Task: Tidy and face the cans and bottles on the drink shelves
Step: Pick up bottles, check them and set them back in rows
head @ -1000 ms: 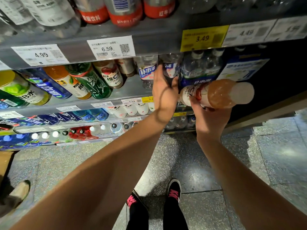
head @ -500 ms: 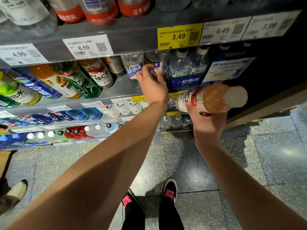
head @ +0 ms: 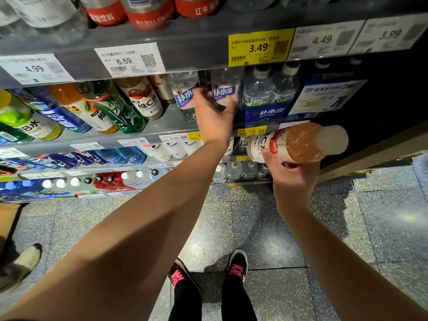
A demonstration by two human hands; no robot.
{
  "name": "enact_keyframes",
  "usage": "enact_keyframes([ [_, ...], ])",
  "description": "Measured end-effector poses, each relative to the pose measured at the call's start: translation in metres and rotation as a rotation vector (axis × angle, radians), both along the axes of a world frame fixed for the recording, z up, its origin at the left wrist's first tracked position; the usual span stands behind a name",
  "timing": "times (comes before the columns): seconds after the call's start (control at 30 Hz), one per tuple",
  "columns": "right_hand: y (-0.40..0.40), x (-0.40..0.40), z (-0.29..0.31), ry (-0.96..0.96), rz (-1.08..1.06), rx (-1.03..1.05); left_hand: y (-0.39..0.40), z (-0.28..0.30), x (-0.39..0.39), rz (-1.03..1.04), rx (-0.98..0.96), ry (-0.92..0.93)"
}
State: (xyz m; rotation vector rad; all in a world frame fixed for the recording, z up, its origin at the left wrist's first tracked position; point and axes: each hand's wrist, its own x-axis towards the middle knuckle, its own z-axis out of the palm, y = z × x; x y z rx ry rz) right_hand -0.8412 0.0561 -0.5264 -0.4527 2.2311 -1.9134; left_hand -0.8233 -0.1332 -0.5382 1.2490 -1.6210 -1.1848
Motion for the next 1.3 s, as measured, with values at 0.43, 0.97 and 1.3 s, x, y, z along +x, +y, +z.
enact_keyframes([
  [0.43,0.007,0.008,-0.001,0.011,0.020,0.033,-0.001,0.011,0.000,-0.065,-0.043,-0.168],
  [0.97,-0.010,0.017,-0.003,0.000,0.043,0.053,-0.054,-0.005,0.047,0.028,0.133,-0.058],
  [1.3,-0.017,0.025,-0.006,-0.141,0.013,0.093,-0.041,-0.008,0.045,-0.084,0.051,-0.107],
])
